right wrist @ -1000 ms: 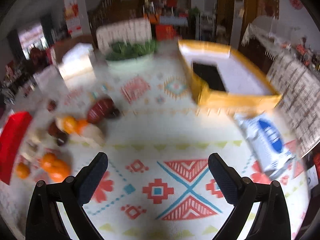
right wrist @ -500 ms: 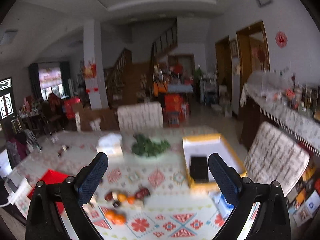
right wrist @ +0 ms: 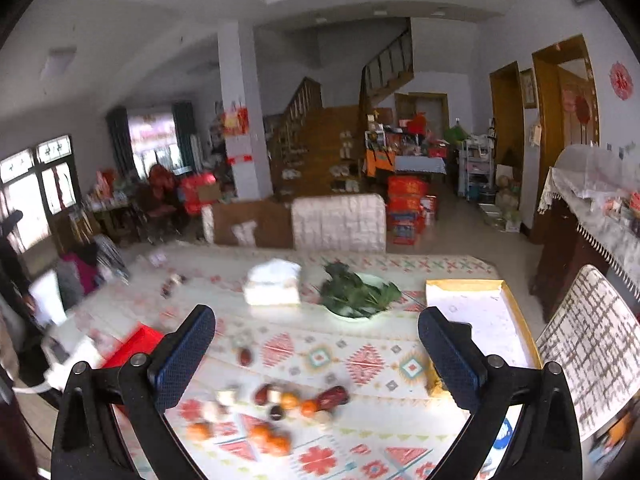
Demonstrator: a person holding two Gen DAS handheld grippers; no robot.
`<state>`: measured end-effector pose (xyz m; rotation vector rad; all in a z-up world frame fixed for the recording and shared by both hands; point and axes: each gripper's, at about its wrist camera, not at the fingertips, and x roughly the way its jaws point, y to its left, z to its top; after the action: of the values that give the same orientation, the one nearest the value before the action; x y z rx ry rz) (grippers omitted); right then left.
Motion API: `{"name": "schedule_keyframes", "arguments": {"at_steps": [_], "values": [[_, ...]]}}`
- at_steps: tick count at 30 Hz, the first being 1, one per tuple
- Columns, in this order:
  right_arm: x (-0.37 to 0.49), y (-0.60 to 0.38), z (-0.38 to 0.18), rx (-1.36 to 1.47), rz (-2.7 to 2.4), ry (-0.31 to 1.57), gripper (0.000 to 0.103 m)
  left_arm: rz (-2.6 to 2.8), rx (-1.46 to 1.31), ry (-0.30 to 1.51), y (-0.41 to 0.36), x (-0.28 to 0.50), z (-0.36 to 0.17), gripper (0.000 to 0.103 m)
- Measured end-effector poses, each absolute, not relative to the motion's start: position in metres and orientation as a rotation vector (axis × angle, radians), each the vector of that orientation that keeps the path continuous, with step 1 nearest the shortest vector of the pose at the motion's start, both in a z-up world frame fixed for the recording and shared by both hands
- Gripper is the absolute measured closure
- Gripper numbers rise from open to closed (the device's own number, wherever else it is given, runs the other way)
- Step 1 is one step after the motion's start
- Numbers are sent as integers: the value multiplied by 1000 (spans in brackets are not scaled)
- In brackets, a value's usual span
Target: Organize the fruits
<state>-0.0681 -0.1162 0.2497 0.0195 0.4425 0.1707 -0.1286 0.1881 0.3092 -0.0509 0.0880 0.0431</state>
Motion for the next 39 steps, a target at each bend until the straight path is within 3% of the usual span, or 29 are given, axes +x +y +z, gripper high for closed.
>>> {"name": "schedule_keyframes", "arguments": {"at_steps": [6, 13, 22, 31, 34, 39], "values": [[26, -134, 199, 34, 220, 551, 0, 37, -113, 125, 179, -24, 280, 0], [75, -151, 180, 175, 252, 726, 0, 51, -150, 276, 182, 24, 284, 0], [44, -137, 146, 212, 242, 804, 0, 14, -176, 222, 173, -22, 271, 0], [-63, -122, 118, 121, 248, 588, 0, -8, -104, 136, 164, -127, 208, 0], [-83, -122, 110, 173, 289, 661, 0, -35, -124, 214, 167, -132, 208, 0], [-67, -130, 109, 156, 262, 602, 0, -27, -99, 182, 158, -112, 191, 0]]}}
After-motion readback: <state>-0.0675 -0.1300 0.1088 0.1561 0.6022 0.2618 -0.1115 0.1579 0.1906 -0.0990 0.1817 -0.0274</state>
